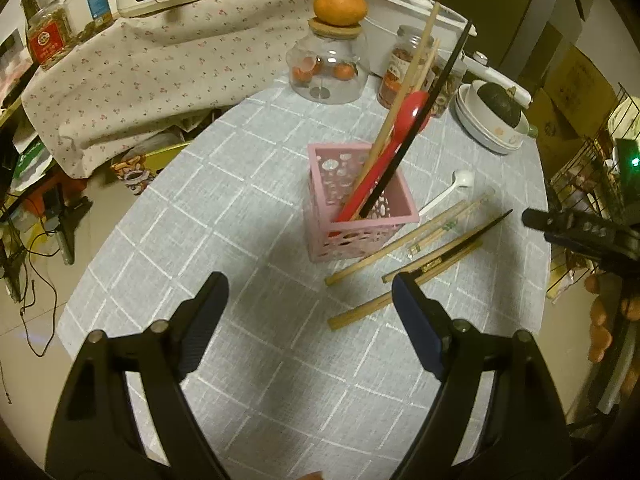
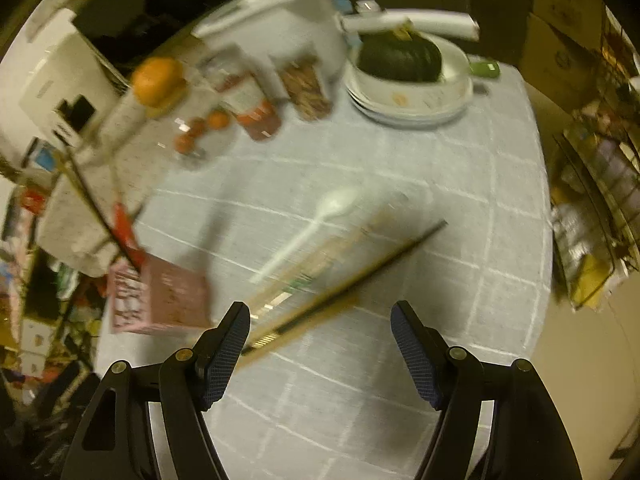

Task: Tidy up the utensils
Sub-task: 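Move the right tool to a loose wooden chopstick and grasp it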

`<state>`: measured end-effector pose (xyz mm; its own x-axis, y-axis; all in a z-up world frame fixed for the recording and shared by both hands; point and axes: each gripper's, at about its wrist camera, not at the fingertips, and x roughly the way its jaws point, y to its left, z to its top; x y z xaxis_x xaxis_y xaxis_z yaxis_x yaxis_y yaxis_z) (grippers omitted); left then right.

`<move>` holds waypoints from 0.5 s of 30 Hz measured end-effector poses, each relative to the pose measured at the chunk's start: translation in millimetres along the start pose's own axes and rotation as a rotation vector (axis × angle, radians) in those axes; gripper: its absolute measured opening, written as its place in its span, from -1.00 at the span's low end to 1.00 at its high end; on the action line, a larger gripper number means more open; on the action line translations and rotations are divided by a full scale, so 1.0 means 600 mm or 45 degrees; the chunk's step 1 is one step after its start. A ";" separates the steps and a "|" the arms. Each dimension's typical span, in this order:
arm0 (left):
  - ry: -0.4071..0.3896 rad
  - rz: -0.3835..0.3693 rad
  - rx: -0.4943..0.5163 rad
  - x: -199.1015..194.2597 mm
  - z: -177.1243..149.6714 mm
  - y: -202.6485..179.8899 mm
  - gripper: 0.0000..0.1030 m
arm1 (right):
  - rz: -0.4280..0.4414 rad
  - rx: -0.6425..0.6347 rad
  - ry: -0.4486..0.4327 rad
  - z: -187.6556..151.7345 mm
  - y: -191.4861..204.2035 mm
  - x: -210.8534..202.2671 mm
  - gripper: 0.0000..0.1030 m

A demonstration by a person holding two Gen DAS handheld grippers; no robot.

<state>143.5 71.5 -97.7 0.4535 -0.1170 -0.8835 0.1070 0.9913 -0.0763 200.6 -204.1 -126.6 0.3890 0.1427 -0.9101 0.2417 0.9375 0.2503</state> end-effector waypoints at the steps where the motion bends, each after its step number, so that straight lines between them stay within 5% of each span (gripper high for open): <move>1: 0.004 0.002 0.003 0.002 -0.001 -0.002 0.63 | -0.014 0.011 0.019 -0.002 -0.005 0.010 0.44; 15: 0.048 0.007 0.045 0.021 -0.008 -0.015 0.63 | -0.077 0.115 0.209 -0.018 -0.013 0.126 0.44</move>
<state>144.1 61.1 -110.0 0.4203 -0.1086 -0.9009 0.1358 0.9892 -0.0559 218.5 -197.3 -201.2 0.2230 0.1433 -0.9642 0.3419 0.9148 0.2151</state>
